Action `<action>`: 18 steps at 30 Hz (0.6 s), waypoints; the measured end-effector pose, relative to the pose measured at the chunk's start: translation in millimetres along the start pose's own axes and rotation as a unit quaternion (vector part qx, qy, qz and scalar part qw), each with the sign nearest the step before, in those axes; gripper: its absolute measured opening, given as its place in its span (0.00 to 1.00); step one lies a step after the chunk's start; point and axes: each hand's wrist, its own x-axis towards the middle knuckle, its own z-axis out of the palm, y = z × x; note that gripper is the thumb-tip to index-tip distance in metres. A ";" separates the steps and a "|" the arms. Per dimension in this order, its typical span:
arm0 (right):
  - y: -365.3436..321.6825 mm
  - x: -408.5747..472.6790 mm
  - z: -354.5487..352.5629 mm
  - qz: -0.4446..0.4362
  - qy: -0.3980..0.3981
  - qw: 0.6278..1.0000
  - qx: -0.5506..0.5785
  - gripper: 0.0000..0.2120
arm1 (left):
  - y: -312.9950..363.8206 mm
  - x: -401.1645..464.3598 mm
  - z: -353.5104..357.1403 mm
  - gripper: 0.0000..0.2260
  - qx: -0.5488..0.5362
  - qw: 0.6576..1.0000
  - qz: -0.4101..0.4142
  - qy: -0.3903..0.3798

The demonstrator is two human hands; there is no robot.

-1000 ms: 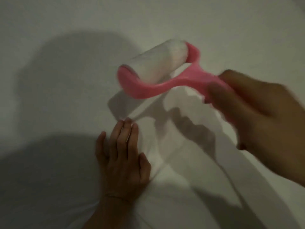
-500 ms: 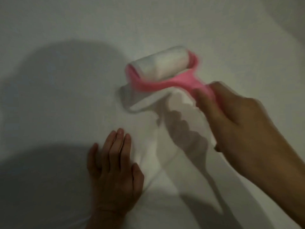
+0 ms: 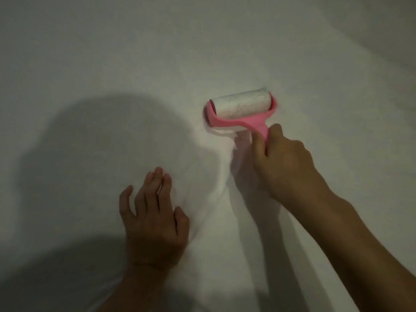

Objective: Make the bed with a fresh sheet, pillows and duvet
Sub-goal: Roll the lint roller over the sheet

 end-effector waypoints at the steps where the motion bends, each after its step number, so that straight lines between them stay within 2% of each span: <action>1: -0.9 4.5 -2.9 0.009 -0.008 1.000 0.013 0.19 | 0.4 0.5 -3.1 0.24 0.000 1.000 0.000 -0.008; 4: -9.8 -4.7 -26.2 0.046 -0.021 0.996 0.079 0.24 | -2.7 0.9 -16.2 0.23 -0.002 0.998 -0.005 -0.069; 6: -13.1 -31.7 -46.3 0.053 0.005 0.990 0.129 0.22 | 0.4 11.7 -40.1 0.27 -0.050 0.984 -0.032 -0.166; 7: -15.5 -51.4 -55.2 0.053 0.022 0.987 0.150 0.22 | 6.9 19.5 -60.4 0.29 -0.098 0.964 -0.072 -0.237; 8: -18.9 -75.0 -64.3 0.055 0.037 0.983 0.174 0.21 | 17.6 28.7 -85.9 0.29 -0.171 0.925 -0.137 -0.310; 9: -23.3 -100.4 -72.6 0.062 0.047 0.977 0.198 0.21 | 32.1 36.5 -114.0 0.27 -0.284 0.858 -0.220 -0.367; 10: -27.0 -126.1 -79.3 0.072 0.054 0.971 0.222 0.19 | 50.7 41.8 -143.4 0.26 -0.403 0.764 -0.300 -0.406; 11: -30.7 -152.2 -85.0 0.088 0.058 0.965 0.240 0.19 | 70.9 40.9 -175.0 0.27 -0.488 0.683 -0.346 -0.419; 12: -33.5 -176.6 -87.9 0.105 0.058 0.959 0.255 0.18 | 89.8 33.0 -201.2 0.27 -0.551 0.629 -0.360 -0.414; 13: -37.4 -201.1 -93.0 0.118 0.059 0.955 0.267 0.17 | 105.5 21.0 -228.8 0.26 -0.586 0.615 -0.342 -0.401; 14: -41.6 -226.3 -98.5 0.124 0.059 0.951 0.278 0.16 | 115.7 5.1 -252.4 0.25 -0.602 0.623 -0.314 -0.388; 16: -45.0 -273.9 -105.6 0.133 0.052 0.953 0.267 0.16 | 126.8 -33.5 -287.5 0.19 -0.587 0.664 -0.266 -0.379; 18: -42.9 -321.4 -108.7 0.153 0.043 0.959 0.236 0.15 | 131.7 -68.8 -314.0 0.14 -0.527 0.712 -0.237 -0.400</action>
